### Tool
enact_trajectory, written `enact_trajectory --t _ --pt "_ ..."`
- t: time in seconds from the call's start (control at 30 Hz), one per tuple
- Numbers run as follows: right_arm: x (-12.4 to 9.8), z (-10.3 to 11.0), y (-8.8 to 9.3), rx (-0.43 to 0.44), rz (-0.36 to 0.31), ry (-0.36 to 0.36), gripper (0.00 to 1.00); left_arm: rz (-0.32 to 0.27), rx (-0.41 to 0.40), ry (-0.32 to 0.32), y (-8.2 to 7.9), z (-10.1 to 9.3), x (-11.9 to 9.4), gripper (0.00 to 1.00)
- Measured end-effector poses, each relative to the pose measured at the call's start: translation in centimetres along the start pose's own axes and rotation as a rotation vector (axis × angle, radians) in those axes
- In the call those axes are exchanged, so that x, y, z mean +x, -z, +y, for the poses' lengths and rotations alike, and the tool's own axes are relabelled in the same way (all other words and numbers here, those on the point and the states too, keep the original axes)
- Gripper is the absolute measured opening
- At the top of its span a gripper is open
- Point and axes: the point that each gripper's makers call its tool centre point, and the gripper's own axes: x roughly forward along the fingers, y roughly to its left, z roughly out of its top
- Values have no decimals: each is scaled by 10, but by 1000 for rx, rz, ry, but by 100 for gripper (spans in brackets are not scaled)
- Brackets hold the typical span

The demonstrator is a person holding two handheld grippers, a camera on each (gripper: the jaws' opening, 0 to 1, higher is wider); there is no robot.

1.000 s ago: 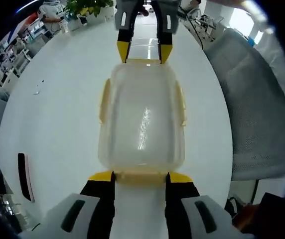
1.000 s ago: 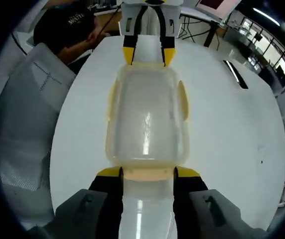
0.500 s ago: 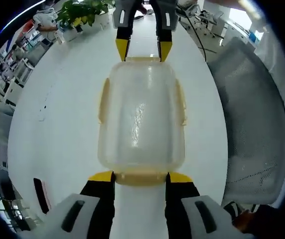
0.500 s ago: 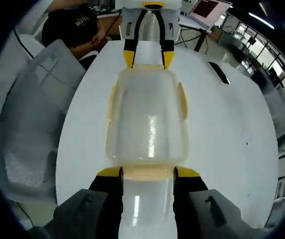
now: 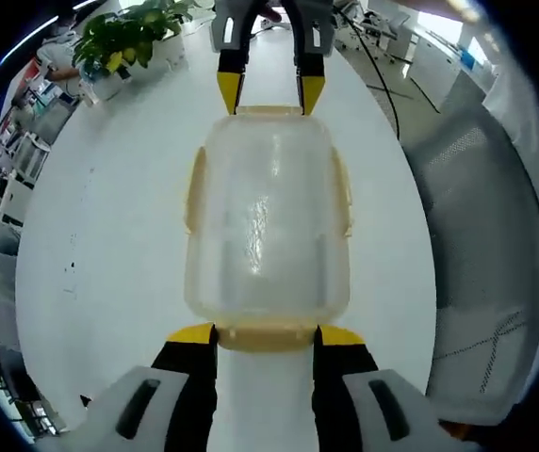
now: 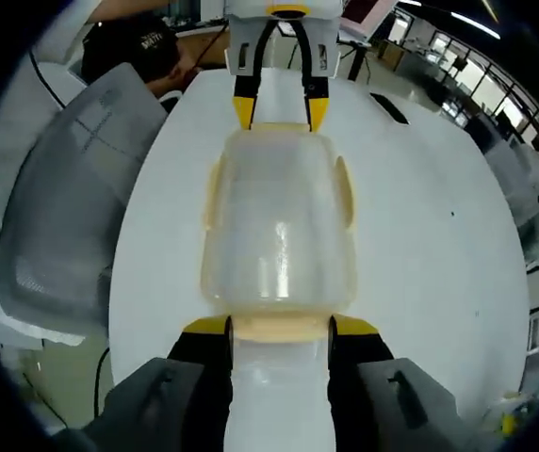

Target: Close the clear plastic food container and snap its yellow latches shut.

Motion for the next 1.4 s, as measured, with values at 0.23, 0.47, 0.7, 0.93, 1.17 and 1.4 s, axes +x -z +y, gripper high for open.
enact_trajectory --t 0.23,0.47,0.7,0.93,1.17,1.4 --pt "-6 -2 28 23 1 -6 35 6 17 23 -25 3 15 33" --pt "-10 -3 48 35 1 -14 35 15 25 39 -41 4 25 33" --pt "-7 -1 54 38 1 -30 36 36 33 43 -44 1 31 33" --pt "-5 0 56 27 5 -33 36 48 27 49 -44 -1 32 33" --pt "-3 -1 56 17 9 -35 36 52 18 58 -43 -1 32 34" --pt "-3 -3 56 3 8 -27 36 65 25 61 -42 -1 33 34"
